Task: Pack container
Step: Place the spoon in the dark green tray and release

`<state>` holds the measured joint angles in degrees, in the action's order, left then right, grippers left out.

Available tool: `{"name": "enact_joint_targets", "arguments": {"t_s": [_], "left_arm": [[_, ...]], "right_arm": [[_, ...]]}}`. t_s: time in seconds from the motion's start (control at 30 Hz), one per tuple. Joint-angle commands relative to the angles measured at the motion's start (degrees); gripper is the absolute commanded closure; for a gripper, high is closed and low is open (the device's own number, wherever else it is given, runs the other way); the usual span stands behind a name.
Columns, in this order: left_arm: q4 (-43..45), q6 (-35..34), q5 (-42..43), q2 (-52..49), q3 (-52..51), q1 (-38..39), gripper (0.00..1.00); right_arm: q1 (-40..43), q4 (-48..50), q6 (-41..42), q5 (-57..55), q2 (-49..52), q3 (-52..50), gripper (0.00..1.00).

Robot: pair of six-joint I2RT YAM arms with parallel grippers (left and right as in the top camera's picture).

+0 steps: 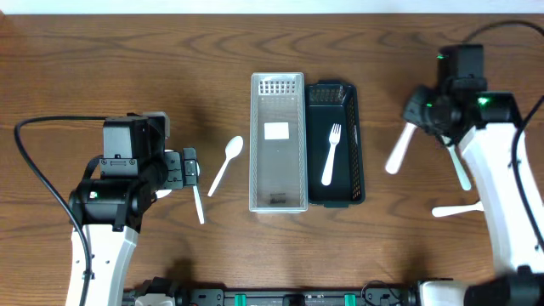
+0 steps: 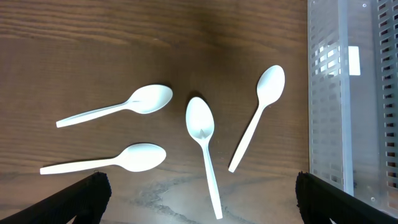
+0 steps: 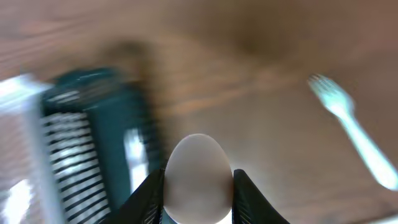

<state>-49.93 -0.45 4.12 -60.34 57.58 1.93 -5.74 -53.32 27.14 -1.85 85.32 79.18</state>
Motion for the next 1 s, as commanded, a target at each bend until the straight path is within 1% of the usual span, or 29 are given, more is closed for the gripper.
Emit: {"name": "enact_joint_targets", "arguments": {"t_s": [0.0,0.1,0.2,0.3,0.37,0.4,0.43,0.5,0.53,0.63,0.77,0.8,0.87,0.97], "left_arm": [[-0.17,-0.76,0.00,-0.11,0.94,-0.04,0.03],[-0.17,-0.76,0.00,-0.11,0.94,-0.04,0.03],[-0.17,-0.76,0.00,-0.11,0.94,-0.04,0.03],[-0.17,-0.76,0.00,-0.11,0.94,-0.04,0.03],[-0.17,-0.76,0.00,-0.11,0.94,-0.04,0.03],[-0.17,-0.76,0.00,-0.11,0.94,-0.04,0.03],[-0.17,-0.76,0.00,-0.11,0.94,-0.04,0.03],[-0.15,-0.76,0.00,-0.11,0.94,-0.04,0.03],[-0.17,-0.76,0.00,-0.11,0.94,-0.04,0.03],[-0.15,-0.76,0.00,-0.11,0.94,-0.04,0.02],[-0.17,-0.74,0.00,-0.11,0.94,-0.04,0.03],[-0.17,-0.76,0.00,-0.11,0.94,-0.04,0.03],[-0.17,-0.76,-0.02,-0.11,0.94,-0.04,0.03],[-0.17,-0.76,0.00,-0.11,0.94,-0.04,0.03]], "right_arm": [[-6.51,0.17,-0.39,1.20,1.18,0.11,0.86],[-11.58,0.87,-0.39,1.09,4.07,0.11,0.85],[-14.84,1.70,-0.39,0.33,8.17,0.11,0.83],[-16.94,2.58,-0.50,0.35,13.77,0.11,0.82],[-17.66,3.04,-1.40,0.37,16.96,0.11,0.79],[-17.97,3.39,-1.95,0.37,18.36,0.11,0.74],[-18.12,3.78,-2.75,0.37,19.28,0.11,0.63],[-18.29,4.68,-5.25,0.35,20.20,0.11,0.54],[-18.29,5.11,-6.34,0.35,20.17,0.15,0.52],[-18.08,4.07,-9.42,0.35,19.37,2.49,0.42],[-16.17,-1.07,-12.04,-0.94,16.96,9.53,0.39],[-15.30,-2.40,-12.04,-2.29,16.28,11.30,0.34],[-12.39,-5.33,-12.04,-5.46,14.67,15.28,0.20],[-6.29,-7.30,-14.95,-6.32,12.70,18.82,0.11]]}}
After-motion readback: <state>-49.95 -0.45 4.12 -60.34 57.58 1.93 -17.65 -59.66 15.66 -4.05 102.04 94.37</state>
